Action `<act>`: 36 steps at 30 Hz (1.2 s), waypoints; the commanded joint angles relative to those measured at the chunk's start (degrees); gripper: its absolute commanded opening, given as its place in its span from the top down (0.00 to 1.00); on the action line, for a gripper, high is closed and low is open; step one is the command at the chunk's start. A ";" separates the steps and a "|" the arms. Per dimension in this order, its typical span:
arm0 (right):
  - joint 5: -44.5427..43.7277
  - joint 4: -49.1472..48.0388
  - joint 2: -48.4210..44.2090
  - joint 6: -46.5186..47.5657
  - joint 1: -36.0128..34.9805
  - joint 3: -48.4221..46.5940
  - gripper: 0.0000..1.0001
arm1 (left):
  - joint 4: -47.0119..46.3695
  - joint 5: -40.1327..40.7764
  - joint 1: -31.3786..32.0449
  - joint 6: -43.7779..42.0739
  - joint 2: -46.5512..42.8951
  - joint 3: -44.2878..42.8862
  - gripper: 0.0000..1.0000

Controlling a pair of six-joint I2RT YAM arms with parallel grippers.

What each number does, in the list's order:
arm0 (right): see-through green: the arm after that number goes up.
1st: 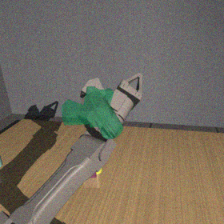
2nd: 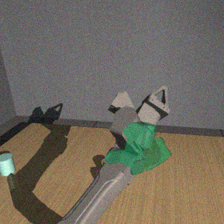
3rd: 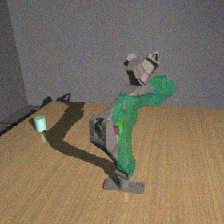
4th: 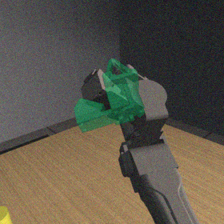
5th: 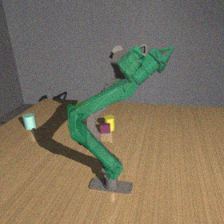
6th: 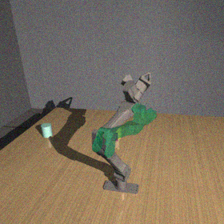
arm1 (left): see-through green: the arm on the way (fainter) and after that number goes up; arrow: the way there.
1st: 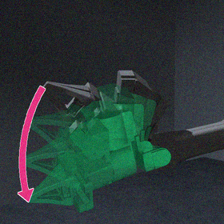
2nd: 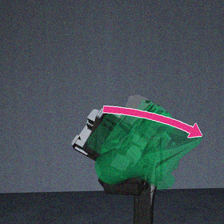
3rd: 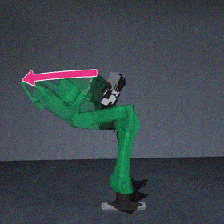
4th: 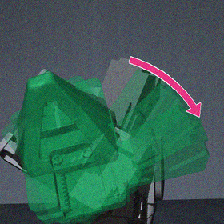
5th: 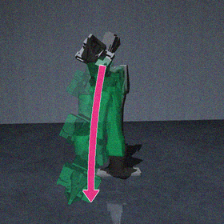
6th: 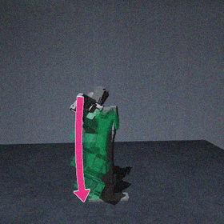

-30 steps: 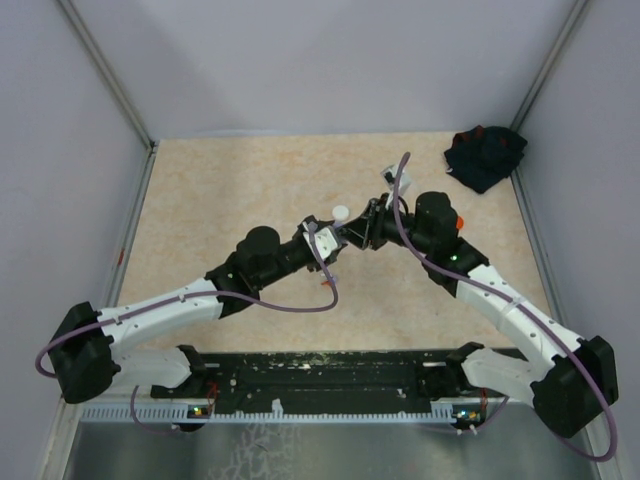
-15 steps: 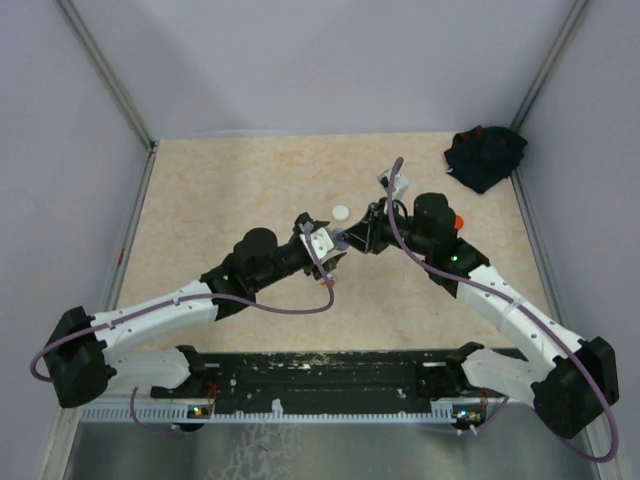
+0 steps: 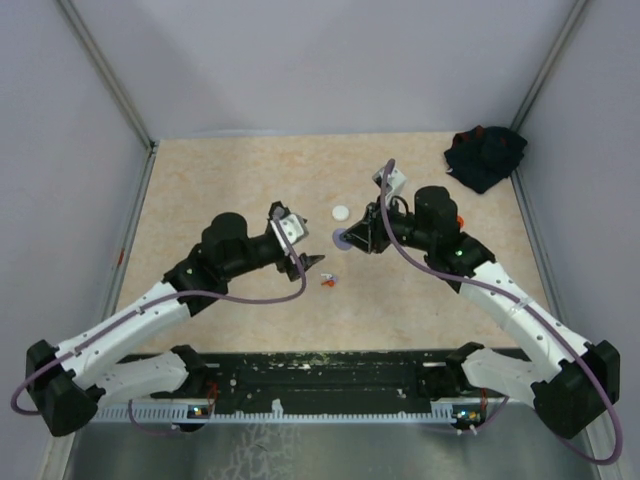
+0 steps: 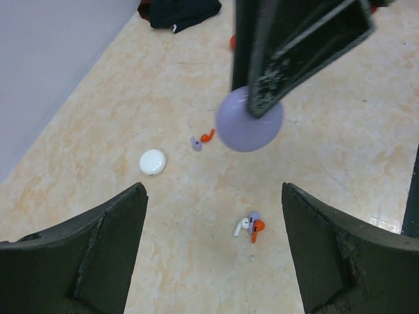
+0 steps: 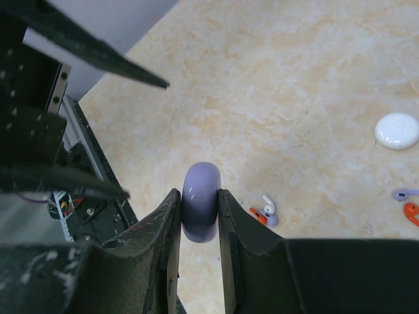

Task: Insert the wireless bluetooth earbuds into the charging case
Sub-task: Pick up the charging case at the center of the board.

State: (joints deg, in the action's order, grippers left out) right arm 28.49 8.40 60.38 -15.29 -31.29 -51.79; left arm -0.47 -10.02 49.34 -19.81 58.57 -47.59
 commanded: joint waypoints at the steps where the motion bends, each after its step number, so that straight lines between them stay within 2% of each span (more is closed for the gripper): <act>1: 3.74 -1.52 -0.96 4.38 -0.53 -3.74 1.00 | 2.14 -21.28 -10.91 5.17 -0.98 -1.45 0.13; 5: 7.62 -1.78 -0.27 6.61 -0.55 -5.15 1.00 | 1.80 -32.48 -15.18 6.34 1.51 -2.95 0.15; 11: 15.06 -4.66 1.71 7.06 -0.62 -5.73 1.00 | 1.61 -40.67 -16.58 8.77 4.42 -3.51 0.17; 15: 18.61 -6.07 3.02 7.76 -1.15 -6.08 1.00 | -0.96 -43.01 -16.94 10.22 3.33 -1.60 0.19; 20: 20.78 -8.14 4.98 7.76 -2.38 -7.10 1.00 | -9.42 -46.48 -17.34 16.99 3.71 0.91 0.24; 36: 24.33 -8.41 7.19 10.32 -3.74 -8.68 1.00 | -9.67 -50.78 -17.48 20.69 5.90 0.29 0.45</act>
State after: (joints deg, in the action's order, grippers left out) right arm 51.07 2.61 67.09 -7.05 -34.13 -57.49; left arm -7.64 -57.76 32.16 -1.10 64.29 -47.37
